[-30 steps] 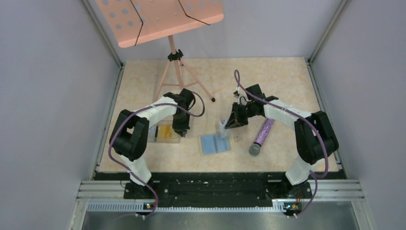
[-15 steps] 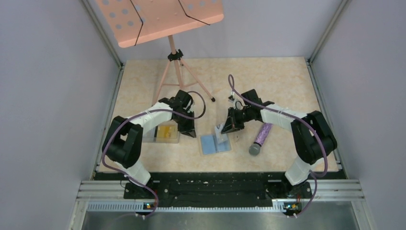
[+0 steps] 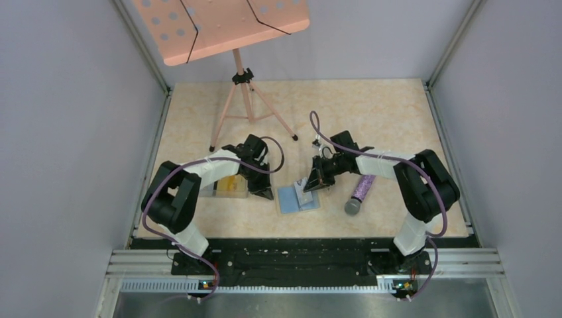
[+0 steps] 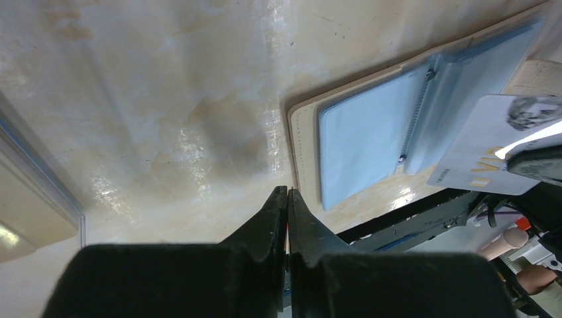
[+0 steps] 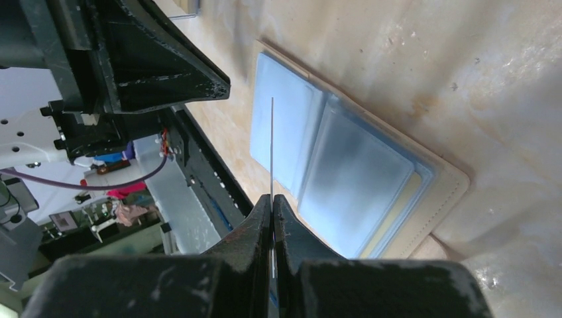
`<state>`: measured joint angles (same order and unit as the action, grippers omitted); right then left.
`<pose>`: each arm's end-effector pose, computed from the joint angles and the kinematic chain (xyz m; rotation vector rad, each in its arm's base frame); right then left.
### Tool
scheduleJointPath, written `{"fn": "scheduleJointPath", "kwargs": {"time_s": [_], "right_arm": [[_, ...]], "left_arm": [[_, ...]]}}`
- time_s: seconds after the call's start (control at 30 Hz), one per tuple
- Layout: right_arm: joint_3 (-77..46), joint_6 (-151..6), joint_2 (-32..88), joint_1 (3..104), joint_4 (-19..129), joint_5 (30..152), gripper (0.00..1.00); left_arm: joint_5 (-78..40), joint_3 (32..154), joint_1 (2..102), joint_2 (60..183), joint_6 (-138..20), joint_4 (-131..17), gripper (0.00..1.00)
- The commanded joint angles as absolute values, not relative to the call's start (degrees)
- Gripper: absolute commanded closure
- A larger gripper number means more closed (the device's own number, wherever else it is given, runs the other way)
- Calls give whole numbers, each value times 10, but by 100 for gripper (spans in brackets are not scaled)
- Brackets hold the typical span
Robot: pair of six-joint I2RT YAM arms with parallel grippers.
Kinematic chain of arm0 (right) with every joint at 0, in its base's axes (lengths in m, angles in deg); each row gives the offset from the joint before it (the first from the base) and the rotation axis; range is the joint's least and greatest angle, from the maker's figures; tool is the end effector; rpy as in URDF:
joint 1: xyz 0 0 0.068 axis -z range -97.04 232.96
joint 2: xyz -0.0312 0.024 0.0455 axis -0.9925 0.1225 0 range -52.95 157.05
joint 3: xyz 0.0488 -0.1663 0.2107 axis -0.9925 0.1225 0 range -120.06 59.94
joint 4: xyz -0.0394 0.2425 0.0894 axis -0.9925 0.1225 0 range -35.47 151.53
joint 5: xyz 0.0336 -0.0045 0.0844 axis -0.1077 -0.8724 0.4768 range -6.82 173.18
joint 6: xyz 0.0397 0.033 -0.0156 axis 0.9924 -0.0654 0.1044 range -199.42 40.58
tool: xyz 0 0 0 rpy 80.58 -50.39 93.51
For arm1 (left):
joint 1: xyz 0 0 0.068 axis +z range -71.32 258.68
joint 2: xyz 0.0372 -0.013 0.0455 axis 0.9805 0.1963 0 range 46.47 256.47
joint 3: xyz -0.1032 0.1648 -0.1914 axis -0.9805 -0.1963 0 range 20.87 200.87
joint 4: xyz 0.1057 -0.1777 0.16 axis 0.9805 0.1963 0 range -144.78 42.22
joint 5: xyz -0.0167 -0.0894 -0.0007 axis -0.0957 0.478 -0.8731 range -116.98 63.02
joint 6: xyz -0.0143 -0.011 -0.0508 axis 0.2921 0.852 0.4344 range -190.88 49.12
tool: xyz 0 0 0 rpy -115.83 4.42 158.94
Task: Put the credit cards into the card holder
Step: Insert the credit card into the card holder.
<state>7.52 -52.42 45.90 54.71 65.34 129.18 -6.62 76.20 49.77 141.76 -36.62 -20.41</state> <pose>0.2754 0.1771 0.1552 -0.3637 2.6755 1.3729 0.2564 -0.1559 0.1617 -0.0663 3.0201 -0.6797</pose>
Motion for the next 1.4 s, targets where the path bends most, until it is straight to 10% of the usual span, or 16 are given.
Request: {"fn": "scheduleJointPath", "kwargs": {"time_s": [0.0, 1.37], "right_arm": [[88, -531, 475, 540, 614, 1305, 100], [97, -492, 563, 527, 488, 1347, 100]], "left_arm": [[-56, 760, 490, 1419, -360, -231, 96], [-52, 746, 468, 1469, -353, -245, 100]]}}
